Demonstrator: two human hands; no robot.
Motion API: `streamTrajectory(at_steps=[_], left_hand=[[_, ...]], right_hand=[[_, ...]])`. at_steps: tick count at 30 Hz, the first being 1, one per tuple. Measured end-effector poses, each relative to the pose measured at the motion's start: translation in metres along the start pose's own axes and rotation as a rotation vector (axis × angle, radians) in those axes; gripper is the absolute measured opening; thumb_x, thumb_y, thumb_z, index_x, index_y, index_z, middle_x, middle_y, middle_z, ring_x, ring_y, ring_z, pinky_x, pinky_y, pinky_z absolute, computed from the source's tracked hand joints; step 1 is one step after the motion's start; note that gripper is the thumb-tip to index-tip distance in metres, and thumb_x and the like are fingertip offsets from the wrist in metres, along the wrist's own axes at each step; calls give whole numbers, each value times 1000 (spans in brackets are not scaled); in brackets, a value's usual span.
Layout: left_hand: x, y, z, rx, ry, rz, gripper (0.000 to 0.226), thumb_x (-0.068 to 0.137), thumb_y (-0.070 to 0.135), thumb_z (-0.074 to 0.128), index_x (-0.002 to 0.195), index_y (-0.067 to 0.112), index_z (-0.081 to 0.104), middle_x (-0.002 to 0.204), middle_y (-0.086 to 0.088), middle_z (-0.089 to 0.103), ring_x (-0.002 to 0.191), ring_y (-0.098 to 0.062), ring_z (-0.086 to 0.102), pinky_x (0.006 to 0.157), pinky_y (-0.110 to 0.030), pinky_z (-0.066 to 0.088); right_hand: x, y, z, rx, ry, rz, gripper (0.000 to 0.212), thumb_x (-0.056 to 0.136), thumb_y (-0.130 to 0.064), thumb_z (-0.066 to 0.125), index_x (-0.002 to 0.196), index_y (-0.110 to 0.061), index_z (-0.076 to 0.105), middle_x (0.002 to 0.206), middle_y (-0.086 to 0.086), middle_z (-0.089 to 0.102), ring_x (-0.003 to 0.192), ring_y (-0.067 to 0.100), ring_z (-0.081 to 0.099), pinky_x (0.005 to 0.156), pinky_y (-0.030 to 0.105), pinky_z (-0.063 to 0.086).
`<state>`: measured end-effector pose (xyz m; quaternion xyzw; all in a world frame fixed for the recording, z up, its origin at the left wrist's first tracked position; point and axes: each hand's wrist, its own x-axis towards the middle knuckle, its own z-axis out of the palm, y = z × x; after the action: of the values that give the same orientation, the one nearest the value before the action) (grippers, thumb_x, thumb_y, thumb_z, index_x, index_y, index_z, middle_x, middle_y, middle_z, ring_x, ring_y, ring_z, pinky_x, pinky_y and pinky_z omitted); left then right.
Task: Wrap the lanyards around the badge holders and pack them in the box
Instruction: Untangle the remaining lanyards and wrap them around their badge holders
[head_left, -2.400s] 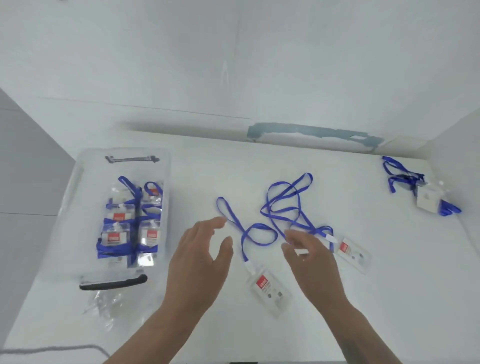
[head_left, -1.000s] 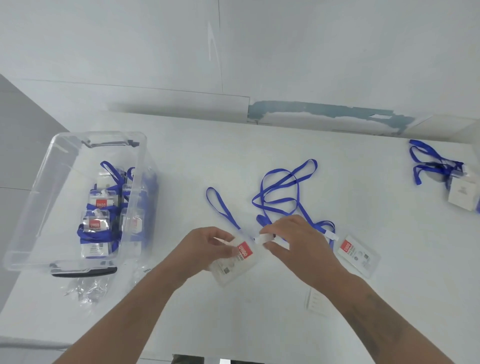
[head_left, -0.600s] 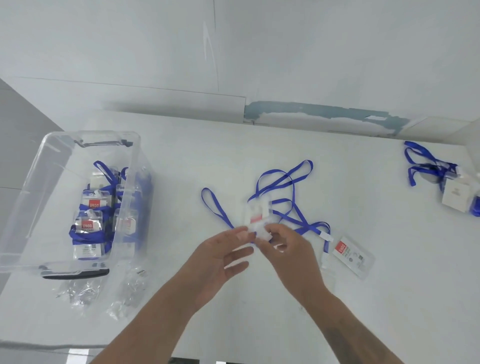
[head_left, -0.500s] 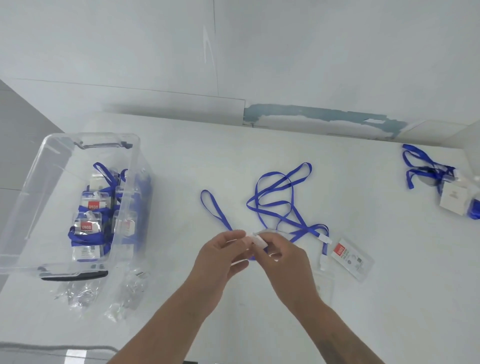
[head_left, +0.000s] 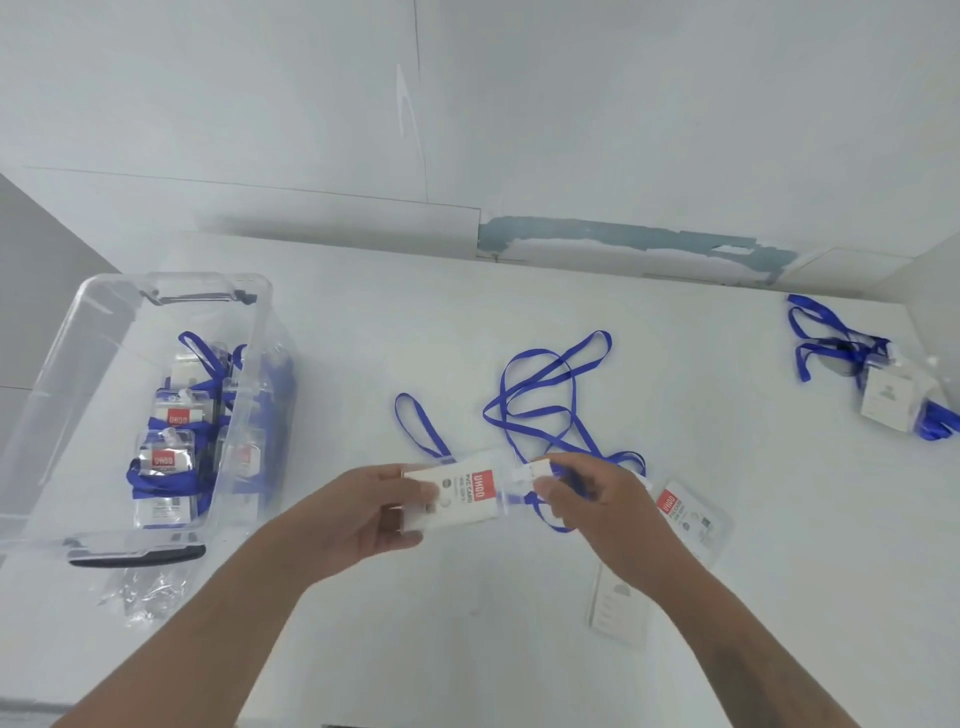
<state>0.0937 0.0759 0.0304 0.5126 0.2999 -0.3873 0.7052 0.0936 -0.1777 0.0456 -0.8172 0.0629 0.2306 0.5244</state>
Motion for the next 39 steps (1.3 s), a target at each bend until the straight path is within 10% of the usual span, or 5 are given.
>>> streamTrajectory(at_steps=[5, 17, 30, 34, 39], left_hand=[[0, 5, 26, -71, 8, 144, 24, 86, 8, 68, 109, 6, 72, 105, -11, 75, 80, -18, 70, 72, -25, 60], [11, 16, 48, 647, 335, 494, 23, 82, 15, 68, 80, 37, 73, 77, 13, 75, 75, -6, 71, 75, -27, 57], [-15, 25, 43, 316, -264, 221, 19, 86, 7, 69, 102, 12, 78, 108, -17, 74, 93, -25, 70, 87, -37, 57], [-6, 23, 50, 44, -56, 256, 18, 85, 6, 69, 103, 8, 76, 104, -11, 76, 89, -22, 73, 77, -28, 60], [7, 19, 53, 275, 307, 356, 8, 85, 8, 73, 87, 15, 76, 86, -1, 78, 84, -21, 75, 75, -33, 62]], right_hand=[[-3, 9, 33, -59, 133, 135, 40, 100, -40, 48, 67, -18, 56, 49, -14, 52, 51, 9, 44, 54, 22, 37], [-12, -42, 32, -840, -160, -193, 32, 101, -41, 34, 87, -19, 52, 84, -2, 58, 82, 23, 57, 75, 37, 48], [14, -42, -23, 14, -102, 75, 23, 94, -18, 61, 80, -28, 76, 73, -9, 71, 68, 13, 58, 65, 22, 46], [1, -21, 21, 17, -10, 284, 27, 88, -12, 49, 63, -17, 58, 50, -7, 50, 56, 15, 46, 52, 25, 32], [-26, -18, 40, -507, -152, -27, 38, 102, -46, 32, 97, -23, 62, 82, -5, 59, 80, 12, 57, 79, 31, 48]])
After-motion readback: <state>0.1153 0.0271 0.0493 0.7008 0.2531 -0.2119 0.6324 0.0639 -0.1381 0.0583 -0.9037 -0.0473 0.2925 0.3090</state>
